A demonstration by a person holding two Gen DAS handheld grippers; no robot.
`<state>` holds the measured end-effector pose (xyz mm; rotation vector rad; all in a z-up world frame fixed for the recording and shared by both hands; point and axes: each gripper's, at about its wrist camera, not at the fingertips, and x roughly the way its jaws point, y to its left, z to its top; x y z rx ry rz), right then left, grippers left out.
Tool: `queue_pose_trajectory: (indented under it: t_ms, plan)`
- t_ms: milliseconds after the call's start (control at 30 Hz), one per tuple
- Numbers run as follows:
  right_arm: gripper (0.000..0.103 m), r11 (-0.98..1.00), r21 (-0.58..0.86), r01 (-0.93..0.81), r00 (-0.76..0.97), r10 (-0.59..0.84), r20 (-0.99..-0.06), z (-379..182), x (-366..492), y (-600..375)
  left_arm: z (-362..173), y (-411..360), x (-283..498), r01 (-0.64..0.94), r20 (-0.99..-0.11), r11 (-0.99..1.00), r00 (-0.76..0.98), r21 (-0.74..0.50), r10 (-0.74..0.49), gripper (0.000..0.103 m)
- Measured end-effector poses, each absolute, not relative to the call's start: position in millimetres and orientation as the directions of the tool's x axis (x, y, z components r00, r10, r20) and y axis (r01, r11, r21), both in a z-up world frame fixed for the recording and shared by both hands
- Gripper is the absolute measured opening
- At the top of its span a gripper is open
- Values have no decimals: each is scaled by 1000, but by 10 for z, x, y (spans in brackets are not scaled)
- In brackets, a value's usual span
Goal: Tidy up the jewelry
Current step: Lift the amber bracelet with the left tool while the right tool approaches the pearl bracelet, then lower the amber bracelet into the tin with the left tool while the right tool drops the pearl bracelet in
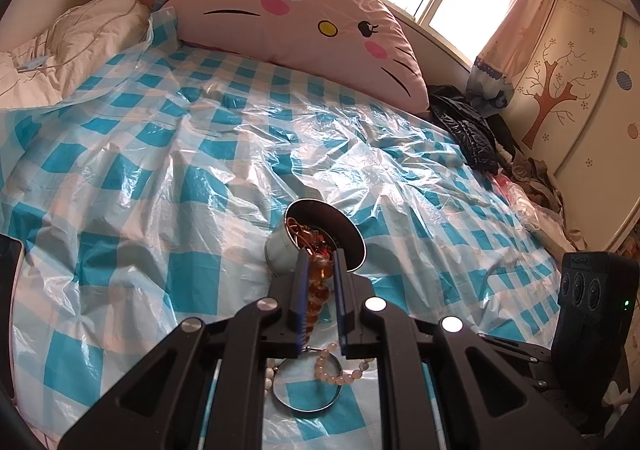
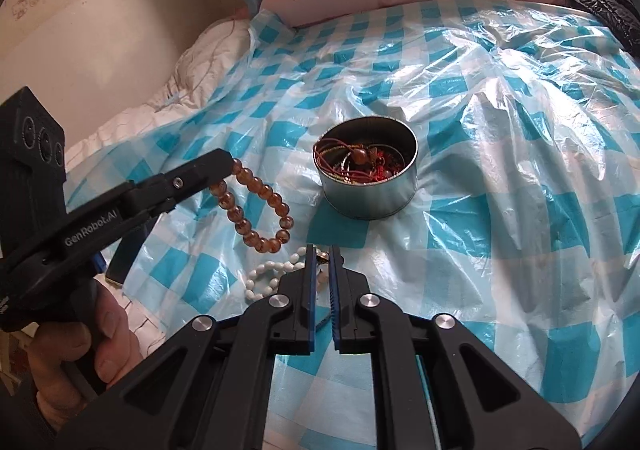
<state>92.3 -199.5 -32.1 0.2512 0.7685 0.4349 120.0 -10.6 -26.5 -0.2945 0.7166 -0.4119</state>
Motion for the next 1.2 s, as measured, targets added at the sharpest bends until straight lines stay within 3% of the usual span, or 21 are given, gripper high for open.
queue_pose_trajectory:
  t_ms: [233,333,400,467,533,567,733,767,800,867,1200]
  plan:
    - [3,857,409,-313,719,495,-488,-57,864,-2132,-180,-222,1204,315,-533,859,683,-403,-500,13]
    - [4,858,426,-286,709,489,-508,-91,932,-2198,-178,-266,1242,322,-535,859,679,-398,-502,13]
    - [4,874,428,-231,671,461,-580,-232,1033,-2248,-186,-280,1264,322,-540,860,676,-397,-502,12]
    - [14,888,436,-144,594,430,-680,-455,1174,-2291,-183,-293,1270,324,-541,860,675,-393,-501,12]
    - [50,929,362,-77,526,346,-777,-701,1237,-2245,-182,-297,1272,323,-542,861,675,-393,-500,12]
    - [52,942,329,-69,484,320,-815,-793,1268,-2196,-183,-302,1279,323,-544,862,674,-392,-500,12]
    - [52,974,175,-144,432,221,-874,-1015,1286,-1892,-184,-314,1288,327,-543,860,673,-391,-503,12]
    - [46,971,164,-175,434,226,-872,-1014,1263,-1841,-189,-321,1287,330,-543,860,672,-390,-504,12]
    - [20,965,177,-193,429,245,-869,-1008,1238,-1818,-199,-328,1282,331,-543,859,671,-390,-505,12]
    - [7,963,194,-187,450,259,-855,-960,1178,-1859,-201,-335,1279,332,-541,858,672,-392,-506,12]
    - [7,875,424,-236,696,456,-554,-260,945,-2238,-177,-439,1342,354,-528,851,671,-388,-520,12]
